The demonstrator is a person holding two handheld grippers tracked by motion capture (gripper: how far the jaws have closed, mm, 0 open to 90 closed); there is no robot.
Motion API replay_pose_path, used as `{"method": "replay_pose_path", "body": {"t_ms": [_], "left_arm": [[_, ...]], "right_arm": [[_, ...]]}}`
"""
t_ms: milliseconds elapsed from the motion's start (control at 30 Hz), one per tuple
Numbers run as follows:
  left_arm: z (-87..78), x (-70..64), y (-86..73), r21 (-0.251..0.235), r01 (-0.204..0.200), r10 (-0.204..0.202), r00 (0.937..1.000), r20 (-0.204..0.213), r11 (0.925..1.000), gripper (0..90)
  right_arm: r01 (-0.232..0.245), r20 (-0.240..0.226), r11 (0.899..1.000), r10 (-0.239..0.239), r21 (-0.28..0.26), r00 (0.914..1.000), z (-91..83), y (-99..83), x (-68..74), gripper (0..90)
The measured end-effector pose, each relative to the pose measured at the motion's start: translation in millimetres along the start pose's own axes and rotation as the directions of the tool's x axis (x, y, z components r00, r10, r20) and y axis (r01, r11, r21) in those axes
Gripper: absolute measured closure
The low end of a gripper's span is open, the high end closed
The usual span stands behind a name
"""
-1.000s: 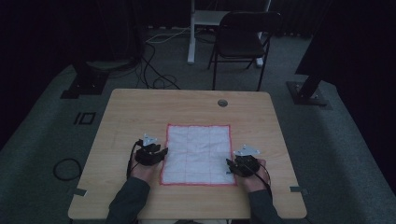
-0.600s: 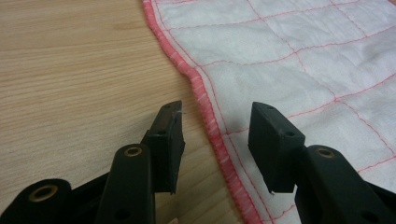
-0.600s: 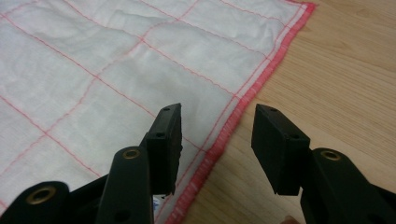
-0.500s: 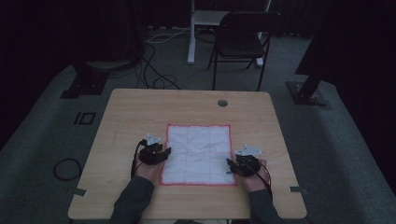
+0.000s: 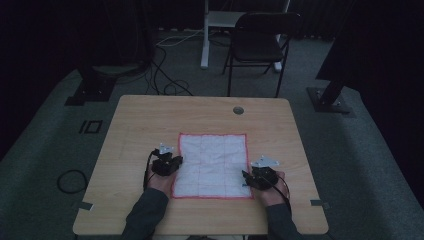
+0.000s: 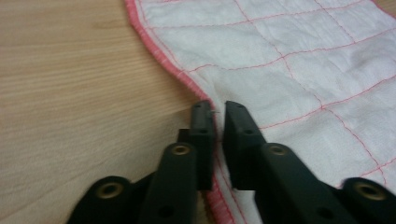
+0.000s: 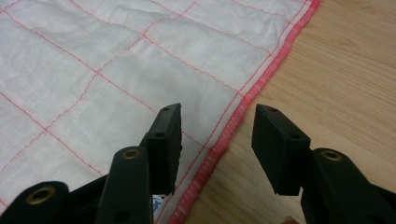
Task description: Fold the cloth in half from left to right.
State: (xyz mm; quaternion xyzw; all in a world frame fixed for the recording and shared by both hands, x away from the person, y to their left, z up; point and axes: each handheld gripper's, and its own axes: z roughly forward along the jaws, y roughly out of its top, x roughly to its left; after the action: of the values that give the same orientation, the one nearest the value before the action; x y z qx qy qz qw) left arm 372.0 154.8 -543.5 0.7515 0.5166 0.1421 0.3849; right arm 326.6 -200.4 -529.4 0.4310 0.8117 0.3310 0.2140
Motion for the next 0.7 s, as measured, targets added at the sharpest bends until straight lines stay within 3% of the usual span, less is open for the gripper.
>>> {"method": "replay_pose_path", "body": {"t_ms": [267,567,700], "left_arm": [[-3.0,2.0,-0.7,0.011,-0.024,0.024,0.9997,-0.002,0.9996,88.3],[-14.2,14.7,-7.1,0.011,-0.011,0.011,0.9998,-0.016,0.9999,88.2],[-20.1,22.1,-10.1,0.01,0.002,-0.002,0.9995,-0.03,0.9999,88.2]], "right_arm": [[-0.008,0.0,1.0,0.008,-0.004,1.0,-0.7,-0.5,-1.3,52.4],[-0.007,-0.004,1.0,0.008,0.002,1.0,0.2,-1.1,0.5,52.3],[0.014,-0.001,1.0,-0.014,0.014,0.9999,1.7,-1.9,6.0,52.3]]}}
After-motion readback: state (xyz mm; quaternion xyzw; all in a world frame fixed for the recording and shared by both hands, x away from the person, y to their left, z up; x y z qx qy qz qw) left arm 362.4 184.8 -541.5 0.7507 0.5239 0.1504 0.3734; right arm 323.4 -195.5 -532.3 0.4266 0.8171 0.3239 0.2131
